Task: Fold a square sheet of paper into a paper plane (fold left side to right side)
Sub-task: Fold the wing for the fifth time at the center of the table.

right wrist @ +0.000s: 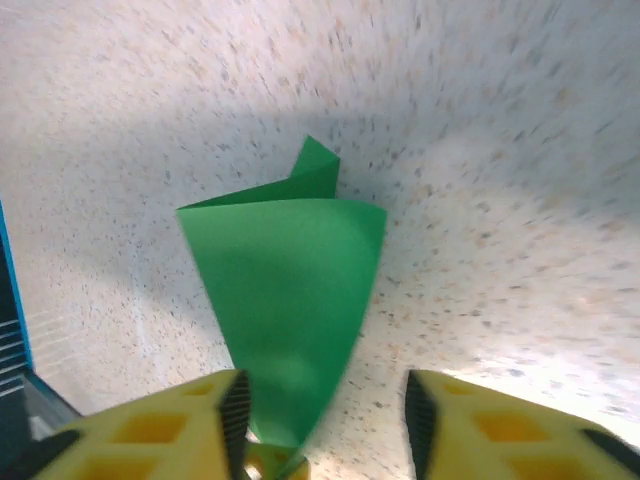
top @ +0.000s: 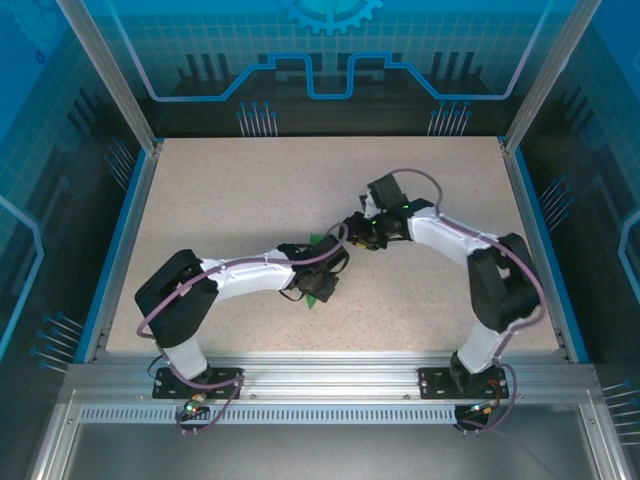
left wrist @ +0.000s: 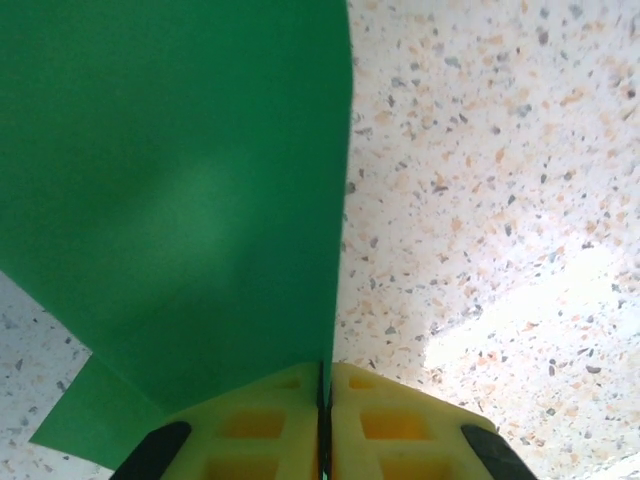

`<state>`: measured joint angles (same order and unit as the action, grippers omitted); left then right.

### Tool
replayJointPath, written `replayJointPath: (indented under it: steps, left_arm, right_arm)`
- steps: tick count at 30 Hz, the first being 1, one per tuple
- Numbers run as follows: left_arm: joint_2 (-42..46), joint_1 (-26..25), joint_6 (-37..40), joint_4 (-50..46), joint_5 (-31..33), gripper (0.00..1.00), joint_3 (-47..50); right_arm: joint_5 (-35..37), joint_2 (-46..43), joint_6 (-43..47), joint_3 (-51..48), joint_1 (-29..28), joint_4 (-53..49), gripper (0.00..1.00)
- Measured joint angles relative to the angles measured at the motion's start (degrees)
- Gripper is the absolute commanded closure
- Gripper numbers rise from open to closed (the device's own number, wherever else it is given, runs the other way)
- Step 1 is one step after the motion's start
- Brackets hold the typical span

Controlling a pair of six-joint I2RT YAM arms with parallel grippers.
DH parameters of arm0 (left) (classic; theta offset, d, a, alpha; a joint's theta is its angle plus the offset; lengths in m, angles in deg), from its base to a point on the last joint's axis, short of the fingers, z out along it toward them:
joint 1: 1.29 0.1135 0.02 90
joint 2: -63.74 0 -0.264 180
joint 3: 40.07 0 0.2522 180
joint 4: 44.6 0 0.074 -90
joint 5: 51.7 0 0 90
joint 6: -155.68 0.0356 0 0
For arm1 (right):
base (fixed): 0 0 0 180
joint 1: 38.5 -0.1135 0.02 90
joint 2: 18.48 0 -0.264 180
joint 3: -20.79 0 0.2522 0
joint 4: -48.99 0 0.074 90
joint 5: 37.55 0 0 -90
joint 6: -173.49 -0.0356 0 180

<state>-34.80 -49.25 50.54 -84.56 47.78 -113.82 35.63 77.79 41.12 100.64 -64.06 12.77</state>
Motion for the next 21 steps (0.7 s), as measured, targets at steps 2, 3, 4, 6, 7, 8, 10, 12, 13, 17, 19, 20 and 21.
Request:
replayJointPath:
  steps: [2,3,4,6,7,8,10,12,13,17,19,20,21]
  left_arm:
    - [1.6,2.1,-0.4,1.5,-3.0,0.90,1.1]
    - [2.3,3.2,-0.8,2.1,-4.6,0.90,1.7]
    - [2.9,4.3,-1.2,3.0,-6.3,0.89,2.2]
    - [3.9,6.6,-1.9,5.0,-10.1,0.89,3.5]
    - [4.2,7.8,-2.4,6.2,-12.3,0.89,4.2]
    - [4.3,8.9,-2.9,7.4,-14.6,0.89,4.8]
    - [4.4,10.5,-3.6,9.2,-18.2,0.89,5.8]
    - [4.2,11.7,-4.5,10.7,-21.6,0.89,6.3]
    - [4.0,12.2,-4.9,11.8,-23.2,0.89,6.4]
    - [2.8,13.4,-6.5,15.5,-28.4,0.88,6.9]
    - [2.4,14.0,-7.5,17.0,-30.2,0.88,7.5]
    - [2.4,14.3,-7.7,17.6,-31.1,0.88,7.8]
    - [2.2,14.6,-8.1,18.3,-31.8,0.88,8.1]
  right_arm:
    - [1.9,-5.1,1.1,-2.1,1.6,0.1,0.42]
    - [2.6,-6.9,1.6,-3.1,2.3,0.2,0.40]
    - [3.3,-8.7,2.2,-4.2,3.0,0.4,0.39]
    - [4.4,-11.1,3.3,-6.3,3.7,0.6,0.38]
    - [4.6,-11.8,3.9,-7.3,3.9,0.7,0.38]
    - [4.8,-12.3,4.5,-8.6,3.9,1.0,0.38]
    - [4.5,-12.5,5.2,-10.7,3.9,1.7,0.38]
    - [4.1,-12.5,5.6,-13.1,3.9,3.0,0.38]
    - [3.7,-12.5,5.6,-14.3,3.9,3.7,0.38]
    - [1.6,-12.5,5.5,-19.3,3.8,8.3,0.38]
    - [1.0,-12.4,5.3,-21.3,3.7,10.5,0.38]
    - [0.7,-12.4,5.1,-22.3,3.4,11.9,0.38]
    - [0.5,-12.4,4.9,-23.0,3.1,13.0,0.38]
